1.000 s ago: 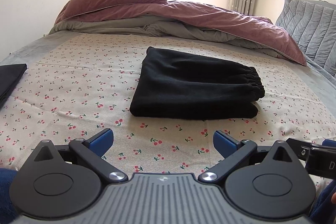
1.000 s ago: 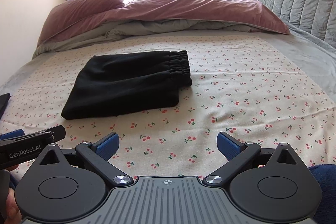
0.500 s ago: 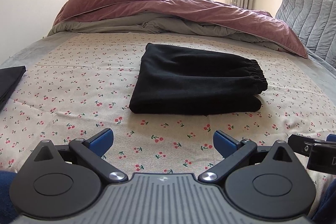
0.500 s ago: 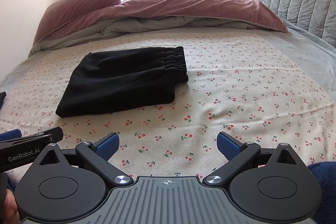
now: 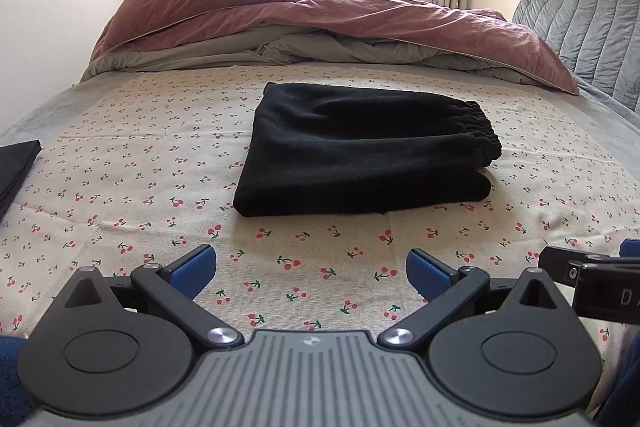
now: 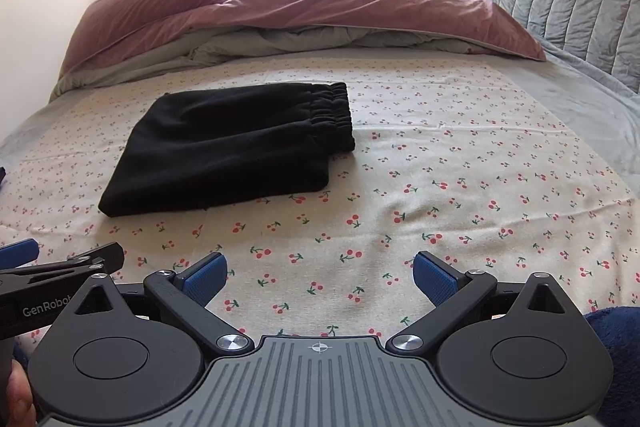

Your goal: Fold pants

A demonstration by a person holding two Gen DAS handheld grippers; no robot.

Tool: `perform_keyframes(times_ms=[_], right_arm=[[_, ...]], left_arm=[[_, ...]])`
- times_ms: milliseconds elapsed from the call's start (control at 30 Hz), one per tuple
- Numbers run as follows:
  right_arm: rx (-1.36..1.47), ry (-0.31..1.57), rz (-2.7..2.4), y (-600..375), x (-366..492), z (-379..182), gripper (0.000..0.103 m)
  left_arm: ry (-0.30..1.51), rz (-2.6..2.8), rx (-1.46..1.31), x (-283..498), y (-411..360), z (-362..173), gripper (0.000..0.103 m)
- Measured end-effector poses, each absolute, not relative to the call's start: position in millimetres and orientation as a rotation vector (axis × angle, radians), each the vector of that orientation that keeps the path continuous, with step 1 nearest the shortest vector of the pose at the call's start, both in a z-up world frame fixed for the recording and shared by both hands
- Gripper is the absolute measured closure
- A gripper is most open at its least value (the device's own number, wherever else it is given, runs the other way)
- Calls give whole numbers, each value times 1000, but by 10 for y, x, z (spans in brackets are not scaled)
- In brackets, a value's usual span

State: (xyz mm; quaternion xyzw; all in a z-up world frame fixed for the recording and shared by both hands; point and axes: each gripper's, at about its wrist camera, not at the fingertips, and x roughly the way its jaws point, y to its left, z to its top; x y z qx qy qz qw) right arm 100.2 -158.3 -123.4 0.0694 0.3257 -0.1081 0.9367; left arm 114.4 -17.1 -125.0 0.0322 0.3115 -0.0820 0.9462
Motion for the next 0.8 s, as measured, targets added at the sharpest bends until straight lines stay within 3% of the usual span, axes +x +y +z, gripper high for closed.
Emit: perform_keyframes(times_ms=[800], right_arm=[[99, 676, -230, -1514, 1022, -1286, 2]], left_arm=[[604, -158, 116, 1093, -242, -1256, 10]])
